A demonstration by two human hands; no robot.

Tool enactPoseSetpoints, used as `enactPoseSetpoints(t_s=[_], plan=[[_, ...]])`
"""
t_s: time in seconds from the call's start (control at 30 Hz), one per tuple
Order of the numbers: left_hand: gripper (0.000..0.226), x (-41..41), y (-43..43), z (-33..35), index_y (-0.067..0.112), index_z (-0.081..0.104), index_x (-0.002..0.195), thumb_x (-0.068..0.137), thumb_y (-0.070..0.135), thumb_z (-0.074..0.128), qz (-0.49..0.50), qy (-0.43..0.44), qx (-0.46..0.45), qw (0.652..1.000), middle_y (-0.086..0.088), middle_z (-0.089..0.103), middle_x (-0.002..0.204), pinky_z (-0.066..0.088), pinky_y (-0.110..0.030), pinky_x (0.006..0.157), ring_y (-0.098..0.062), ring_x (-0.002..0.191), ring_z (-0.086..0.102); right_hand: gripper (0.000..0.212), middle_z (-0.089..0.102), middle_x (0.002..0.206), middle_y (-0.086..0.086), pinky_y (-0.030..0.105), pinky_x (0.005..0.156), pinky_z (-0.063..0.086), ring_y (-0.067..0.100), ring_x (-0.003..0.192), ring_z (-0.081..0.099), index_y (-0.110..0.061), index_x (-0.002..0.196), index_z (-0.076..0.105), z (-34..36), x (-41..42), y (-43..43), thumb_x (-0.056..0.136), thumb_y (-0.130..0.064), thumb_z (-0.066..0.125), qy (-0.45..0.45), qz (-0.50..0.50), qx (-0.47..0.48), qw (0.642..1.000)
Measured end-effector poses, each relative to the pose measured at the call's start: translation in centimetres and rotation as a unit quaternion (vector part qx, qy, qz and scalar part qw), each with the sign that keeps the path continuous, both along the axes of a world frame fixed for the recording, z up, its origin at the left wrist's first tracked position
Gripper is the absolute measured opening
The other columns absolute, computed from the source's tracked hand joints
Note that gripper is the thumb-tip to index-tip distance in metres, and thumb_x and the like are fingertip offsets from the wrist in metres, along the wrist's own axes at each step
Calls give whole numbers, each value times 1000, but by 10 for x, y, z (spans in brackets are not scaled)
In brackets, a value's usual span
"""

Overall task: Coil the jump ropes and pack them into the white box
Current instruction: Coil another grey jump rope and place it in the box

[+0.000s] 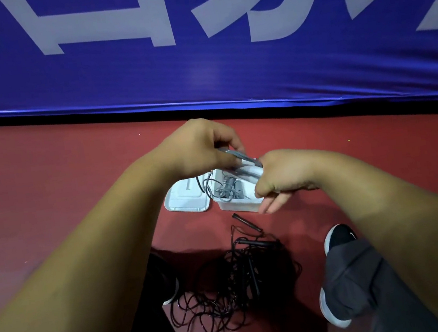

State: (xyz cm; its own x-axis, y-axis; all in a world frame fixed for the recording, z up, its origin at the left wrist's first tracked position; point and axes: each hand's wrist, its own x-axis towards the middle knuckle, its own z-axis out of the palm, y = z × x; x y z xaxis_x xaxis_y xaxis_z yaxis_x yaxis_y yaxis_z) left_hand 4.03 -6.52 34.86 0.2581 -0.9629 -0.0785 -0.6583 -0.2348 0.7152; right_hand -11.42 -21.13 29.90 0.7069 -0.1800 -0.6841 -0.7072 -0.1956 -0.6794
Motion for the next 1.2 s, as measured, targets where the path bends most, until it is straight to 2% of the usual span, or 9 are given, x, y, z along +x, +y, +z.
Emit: enactPoseSetpoints(t_s=[0.17,0.3,0.47,0.63,0.77,0.9,1.0,1.1,1.2], plan=[[18,5,4,-3,32,81,106,93,20,77,-1,35,46,998,-2,76,83,58,-45,74,-15,71,66,49,66,119,29,37,67,67,35,88,81,-7,142,46,3,1,-10,98,6,63,-32,-74,-6,997],[8,0,4,-6,16,75,100,98,20,68,21,-11,155,988,-1,78,74,64,-43,72,-21,69,77,39,61,126,29,39,64,68,36,84,81,-8,134,50,2,4,-9,98,6,60,-61,-113,-27,991],[28,-7,-5,-20,-2,64,103,101,13,40,75,-35,274,958,-9,80,82,59,-32,56,-27,62,77,46,65,116,29,36,52,63,36,67,79,-8,138,46,-2,15,9,97,9,56,-121,-178,-62,975],[31,-5,-12,-20,1,62,100,112,25,45,180,159,134,961,-20,77,90,60,-36,59,-38,75,78,33,67,96,23,32,45,55,25,49,68,-13,119,56,6,23,11,94,8,59,-206,-259,-66,942],[26,4,-4,-11,9,67,98,111,26,52,122,273,26,954,-8,71,73,55,-33,70,-25,73,71,19,74,85,16,33,46,54,20,49,62,-16,107,53,17,23,1,97,-1,58,-243,-255,-102,930],[28,8,-5,-4,8,72,105,110,28,53,109,355,-65,926,-2,45,64,40,-31,64,-15,54,37,13,65,73,11,41,52,63,22,51,66,-15,107,55,23,22,0,100,-5,58,-241,-265,-70,931],[32,7,-5,0,8,78,108,108,28,52,103,312,-74,942,-4,49,67,35,-32,65,-18,61,39,11,61,66,5,49,69,68,24,57,72,-16,108,58,27,20,-3,100,-8,58,-238,-283,-54,927],[24,8,1,2,25,81,109,107,30,57,81,152,-39,984,-4,67,81,43,-32,76,-19,79,55,13,53,67,2,41,54,63,15,47,51,-16,111,59,30,18,-7,100,-12,62,-243,-292,-30,925],[20,11,1,-3,31,81,104,106,34,61,103,47,-22,993,0,73,91,48,-32,82,-9,84,63,16,49,64,1,27,44,39,13,45,35,-20,106,57,27,15,-6,97,-9,60,-241,-249,-28,938]])
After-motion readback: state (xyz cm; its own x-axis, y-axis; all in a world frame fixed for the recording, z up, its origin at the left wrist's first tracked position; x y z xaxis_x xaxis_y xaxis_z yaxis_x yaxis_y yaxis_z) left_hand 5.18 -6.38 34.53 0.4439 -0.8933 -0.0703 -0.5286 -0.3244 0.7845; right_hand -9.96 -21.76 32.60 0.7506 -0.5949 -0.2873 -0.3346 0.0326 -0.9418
